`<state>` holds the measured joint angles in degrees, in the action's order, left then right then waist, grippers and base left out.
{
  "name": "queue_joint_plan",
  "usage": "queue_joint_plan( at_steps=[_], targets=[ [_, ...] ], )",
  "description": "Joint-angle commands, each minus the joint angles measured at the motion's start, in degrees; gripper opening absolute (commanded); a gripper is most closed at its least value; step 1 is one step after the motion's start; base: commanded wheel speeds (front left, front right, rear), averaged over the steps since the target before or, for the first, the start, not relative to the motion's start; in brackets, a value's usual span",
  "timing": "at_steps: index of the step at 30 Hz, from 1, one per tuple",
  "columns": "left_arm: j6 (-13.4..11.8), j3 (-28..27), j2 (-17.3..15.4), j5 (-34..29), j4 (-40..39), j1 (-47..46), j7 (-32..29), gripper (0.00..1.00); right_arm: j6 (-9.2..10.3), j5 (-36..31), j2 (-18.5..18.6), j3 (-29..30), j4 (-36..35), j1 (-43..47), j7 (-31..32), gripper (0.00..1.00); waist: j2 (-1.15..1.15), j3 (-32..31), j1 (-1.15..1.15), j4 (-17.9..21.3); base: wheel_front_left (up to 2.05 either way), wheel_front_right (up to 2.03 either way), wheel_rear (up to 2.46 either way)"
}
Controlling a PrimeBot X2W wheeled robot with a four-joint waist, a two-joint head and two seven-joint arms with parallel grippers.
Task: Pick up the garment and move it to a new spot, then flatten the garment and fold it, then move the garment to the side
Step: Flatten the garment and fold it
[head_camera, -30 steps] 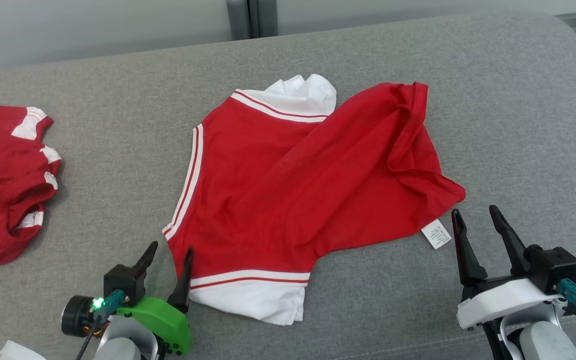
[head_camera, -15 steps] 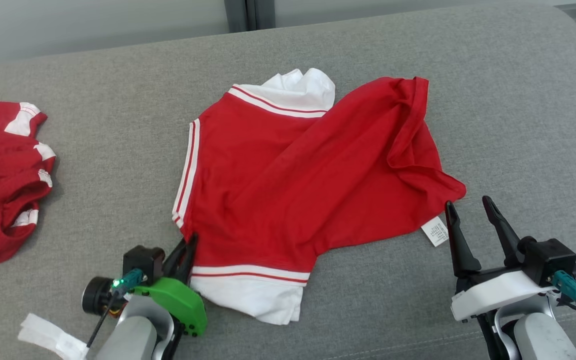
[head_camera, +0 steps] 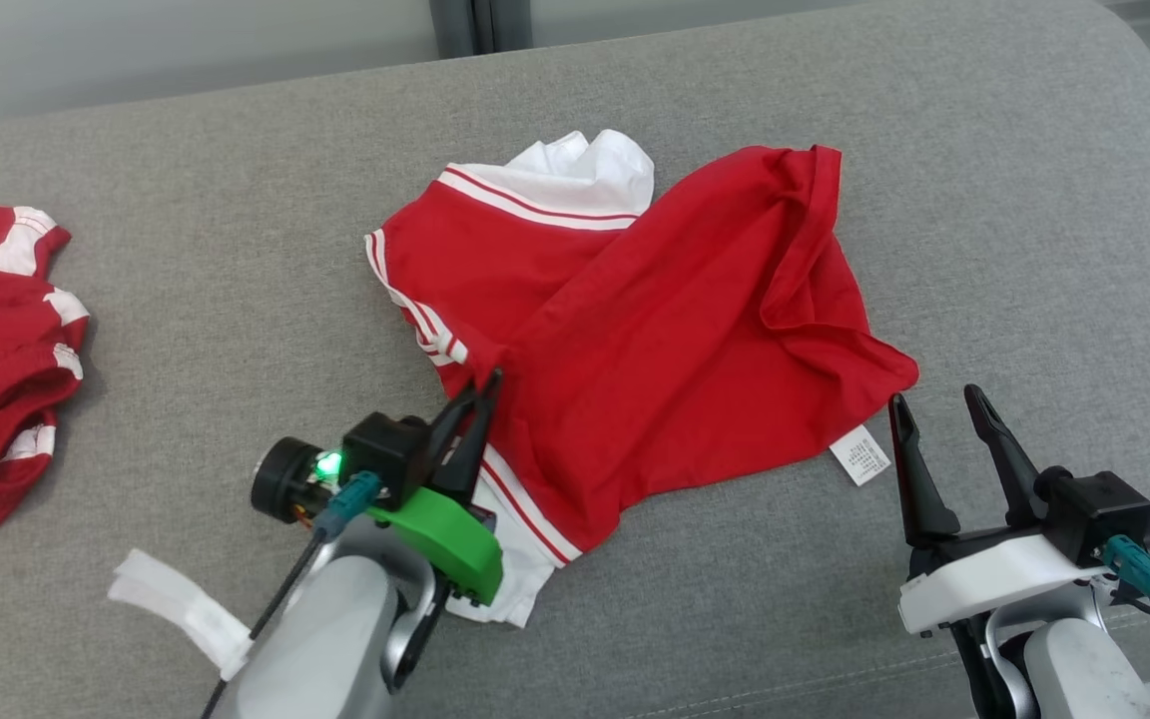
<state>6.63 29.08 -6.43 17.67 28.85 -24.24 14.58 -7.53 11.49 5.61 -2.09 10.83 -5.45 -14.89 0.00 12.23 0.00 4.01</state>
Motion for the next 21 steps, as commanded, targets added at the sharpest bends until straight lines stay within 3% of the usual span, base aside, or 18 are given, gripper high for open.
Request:
queue_joint_plan(
  at_steps=[1,8,9,10,11,17,21],
  targets=[
    [0.4,1.1,0.7,-0.1,0.4,-1.3,-0.2,0.0,0.08,0.2,-0.2,0.0,0.1,-0.8,-0.3,1.0,0.0,0.4,0.0,0.2,0.0,0.0,0.0],
    [0.8,10.7,3.2,0.8,4.9,-2.7,-0.6,0.0,0.08,0.2,-0.3,0.2,0.6,-1.7,-0.3,1.0,0.0,1.1,0.0,0.5,0.0,0.0,0.0],
    [0.8,11.6,3.3,1.4,5.5,-2.8,-0.4,0.05,0.08,0.2,-0.3,0.2,0.7,-1.7,-0.3,1.0,0.0,1.0,0.0,0.5,0.0,0.0,0.0],
    [0.8,12.6,3.4,2.0,6.0,-3.0,-0.2,0.79,0.08,0.1,-0.4,0.2,0.9,-1.8,-0.3,1.0,0.0,0.9,0.0,0.5,0.0,0.0,0.0],
    [0.8,13.4,3.4,2.6,6.2,-3.0,-0.1,1.0,0.08,0.1,-0.4,0.2,1.0,-1.9,-0.3,1.0,0.0,0.8,0.0,0.5,0.0,0.0,0.0],
    [-1.6,14.5,3.4,5.0,4.8,-4.2,0.7,1.0,0.08,-0.1,-0.7,0.8,1.4,-0.9,-0.3,1.0,0.0,-0.5,0.0,-0.6,0.0,0.0,0.0],
    [-3.7,9.9,1.9,3.8,-0.9,-2.8,0.6,1.0,0.08,-0.1,-0.8,0.9,1.5,-0.1,-0.3,1.0,0.0,-1.4,0.0,-1.5,0.0,0.0,0.0]
  ],
)
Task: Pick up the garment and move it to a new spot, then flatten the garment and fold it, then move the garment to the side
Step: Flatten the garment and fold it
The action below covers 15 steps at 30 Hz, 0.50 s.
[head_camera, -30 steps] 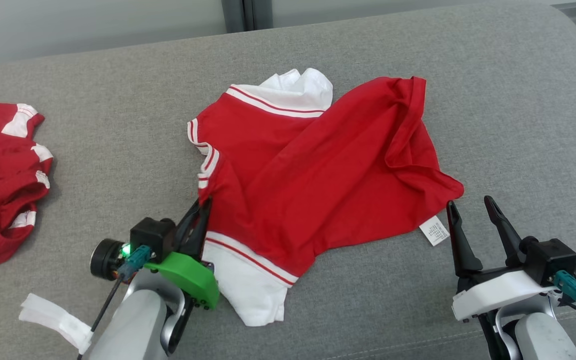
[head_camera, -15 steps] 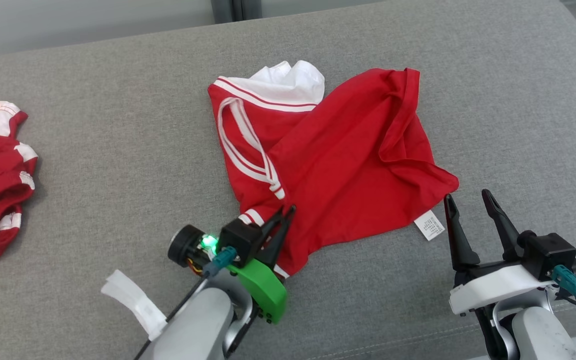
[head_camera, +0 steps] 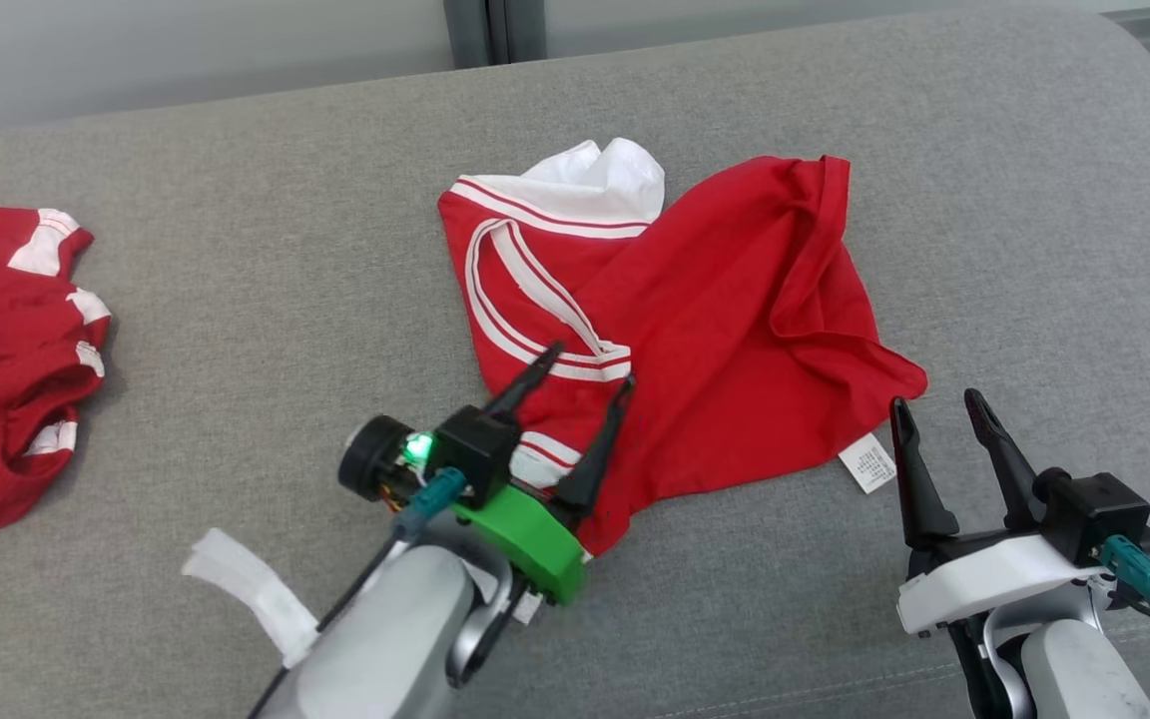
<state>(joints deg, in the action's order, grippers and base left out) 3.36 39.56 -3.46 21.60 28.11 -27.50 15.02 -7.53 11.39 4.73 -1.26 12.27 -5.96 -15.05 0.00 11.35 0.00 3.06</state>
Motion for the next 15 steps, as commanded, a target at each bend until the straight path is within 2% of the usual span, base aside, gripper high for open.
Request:
queue_joint_plan(
  at_steps=[1,5,9,15],
  targets=[
    [-1.1,-2.2,-2.1,-0.4,-1.8,1.5,0.2,1.0,0.08,0.0,0.0,0.0,0.0,0.6,-0.2,1.0,0.0,-0.8,0.0,-0.8,0.0,0.0,0.0],
    [-2.3,-6.7,-5.5,-1.3,-5.7,4.1,0.1,1.0,0.08,0.0,0.0,-0.2,-0.1,0.9,-0.2,1.0,0.0,-1.2,0.0,-1.2,0.0,0.0,0.0],
    [-2.4,-9.8,-8.3,-1.1,-6.5,7.2,0.1,1.0,0.08,0.3,0.4,-0.3,-0.2,0.9,-0.2,1.0,0.0,-1.0,0.0,-1.3,0.0,0.0,0.0],
    [-0.8,-10.6,-8.6,-0.4,-2.0,9.6,0.1,1.0,0.08,0.7,1.0,-0.7,0.1,0.4,-0.2,1.0,0.0,-0.5,0.0,-1.0,0.0,0.0,0.0]
  ],
)
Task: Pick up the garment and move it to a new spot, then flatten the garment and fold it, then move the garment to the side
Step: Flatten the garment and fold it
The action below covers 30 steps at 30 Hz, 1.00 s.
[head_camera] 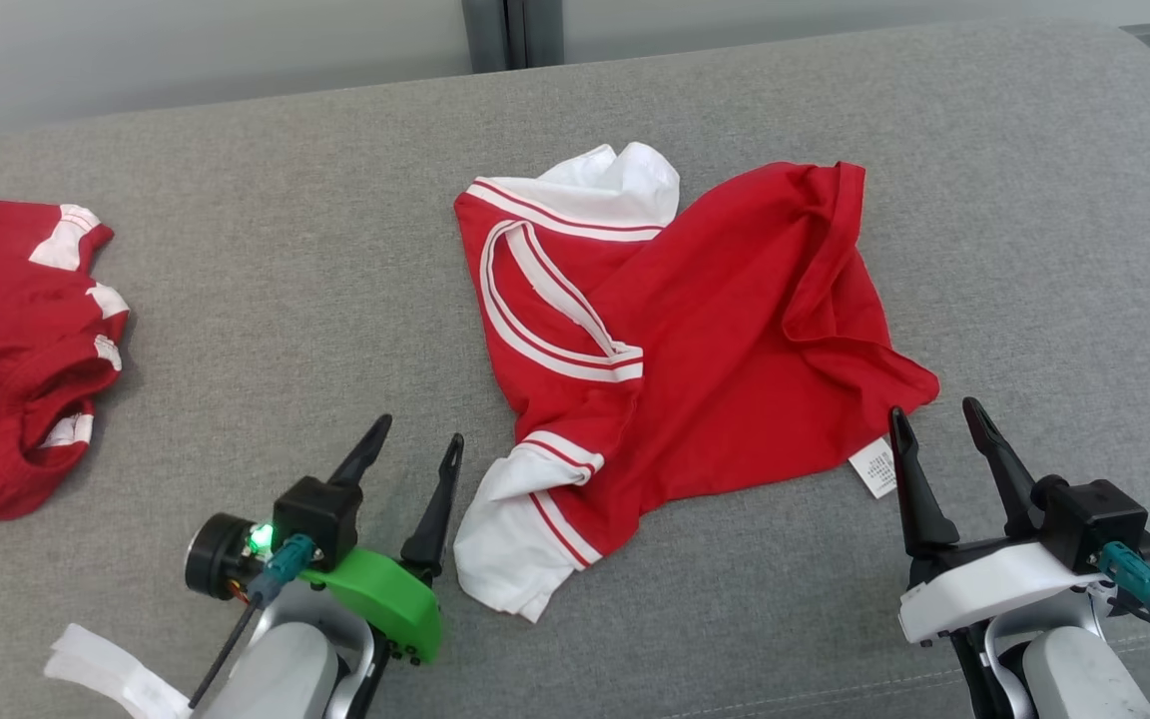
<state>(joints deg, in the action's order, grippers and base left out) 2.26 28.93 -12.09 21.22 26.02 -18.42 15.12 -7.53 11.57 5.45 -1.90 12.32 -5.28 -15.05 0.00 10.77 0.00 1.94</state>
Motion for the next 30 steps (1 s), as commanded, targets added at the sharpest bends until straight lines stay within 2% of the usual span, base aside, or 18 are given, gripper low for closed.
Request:
queue_joint_plan(
  at_steps=[1,10,20,21,22,30],
  targets=[
    [0.7,0.4,0.5,0.0,1.3,0.5,0.0,1.0,0.08,0.6,0.3,-0.2,0.1,-0.4,-0.2,1.0,0.0,0.2,0.0,0.3,0.0,0.0,0.0],
    [3.5,5.1,4.5,-1.8,8.0,0.6,0.0,1.0,0.08,0.5,0.7,-0.1,0.3,-0.6,-0.2,1.0,0.0,0.4,0.0,1.0,0.0,0.0,0.0],
    [4.1,3.3,6.1,-2.1,12.2,-1.4,0.0,1.0,0.08,0.2,0.8,0.3,0.1,-0.9,-0.2,1.0,0.0,0.5,0.0,1.1,0.0,0.0,0.0],
    [4.1,3.1,6.2,-2.1,12.4,-1.3,0.0,0.29,0.08,0.1,0.7,0.3,0.1,-0.8,-0.2,1.0,0.0,0.5,0.0,1.1,0.0,0.0,0.0],
    [4.2,3.0,6.2,-2.2,12.4,-1.4,0.0,0.01,0.08,0.1,0.6,0.3,0.0,-0.8,-0.2,1.0,0.0,0.4,0.0,1.1,0.0,0.0,0.0],
    [3.0,-1.4,4.8,-2.8,7.4,1.3,0.0,0.0,0.09,0.1,0.1,1.2,0.0,0.6,-0.2,1.0,0.0,-0.4,0.0,0.0,0.0,0.0,0.0]
  ],
)
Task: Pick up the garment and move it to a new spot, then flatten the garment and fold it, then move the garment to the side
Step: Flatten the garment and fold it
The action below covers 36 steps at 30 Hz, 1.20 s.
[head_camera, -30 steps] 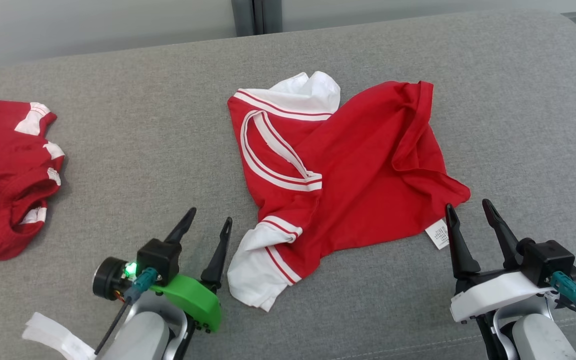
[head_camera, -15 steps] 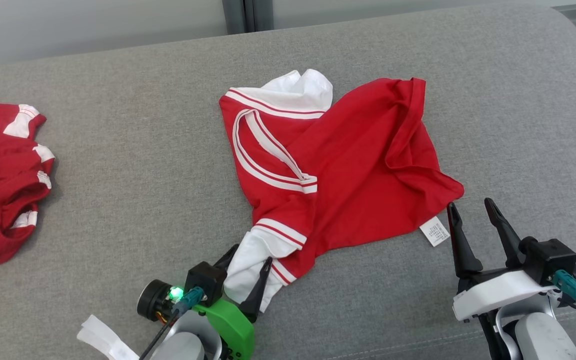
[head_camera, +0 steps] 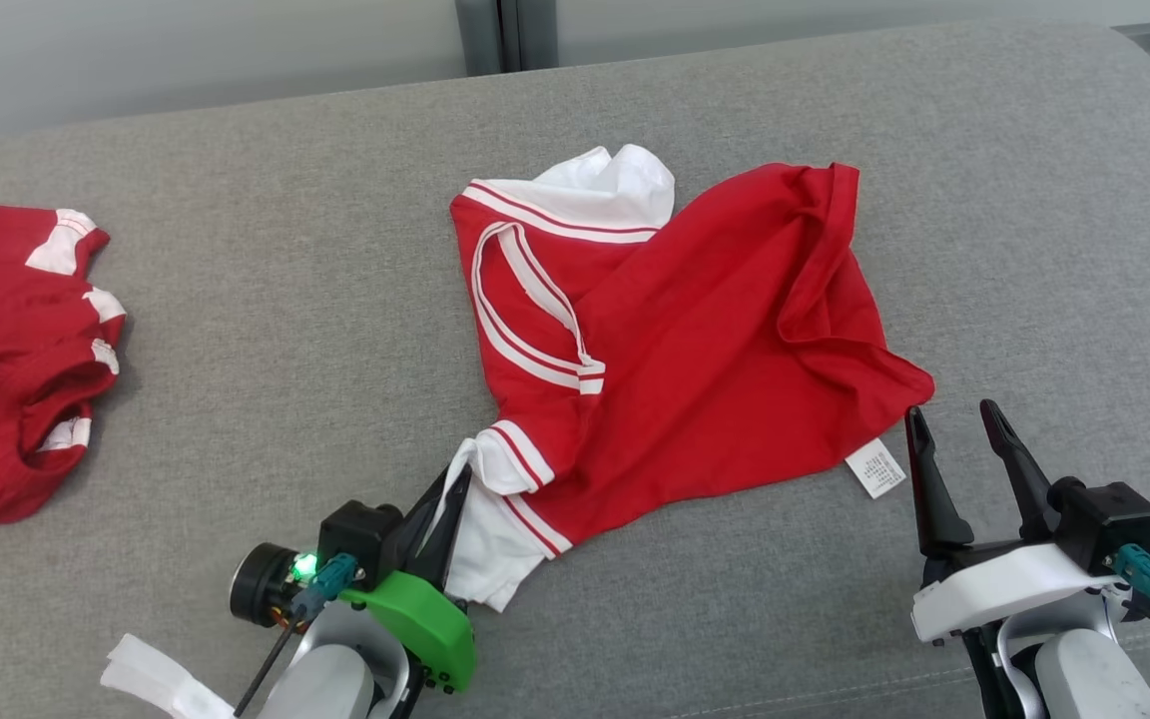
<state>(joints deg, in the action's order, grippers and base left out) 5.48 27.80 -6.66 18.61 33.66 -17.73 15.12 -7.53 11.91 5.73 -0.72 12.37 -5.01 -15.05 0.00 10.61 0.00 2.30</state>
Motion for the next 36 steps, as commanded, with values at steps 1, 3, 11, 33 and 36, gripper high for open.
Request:
queue_joint_plan(
  at_steps=[1,3,11,33,36],
  targets=[
    [-0.5,-0.8,-0.8,-0.4,-1.5,1.2,0.0,0.0,0.09,-0.2,-0.2,0.2,-0.1,0.5,-0.2,1.0,0.0,-0.4,0.0,-0.7,0.0,0.0,0.0],
    [-1.0,-1.5,-1.2,-0.7,-3.7,2.5,0.0,0.0,0.09,-0.2,-0.4,0.3,-0.1,0.9,-0.2,1.0,0.0,-0.6,0.0,-1.3,0.0,0.0,0.0],
    [-4.0,-4.9,-2.5,1.3,-10.0,9.0,0.0,0.0,0.09,-0.2,-0.7,0.4,0.2,1.0,-0.2,1.0,0.0,-0.6,0.0,-3.7,0.0,0.0,0.0],
    [-4.7,-8.1,-3.8,-0.1,-13.6,11.7,0.0,1.0,0.09,-0.3,-0.7,0.3,1.2,1.0,-0.2,1.0,0.0,-2.0,0.0,-3.8,0.0,0.0,0.0],
    [-4.4,-8.4,-3.4,-0.6,-15.2,11.8,0.0,1.0,0.09,-0.2,-0.6,0.6,1.0,1.1,-0.2,1.0,0.0,-2.0,0.0,-3.8,0.0,0.0,0.0]
  ],
)
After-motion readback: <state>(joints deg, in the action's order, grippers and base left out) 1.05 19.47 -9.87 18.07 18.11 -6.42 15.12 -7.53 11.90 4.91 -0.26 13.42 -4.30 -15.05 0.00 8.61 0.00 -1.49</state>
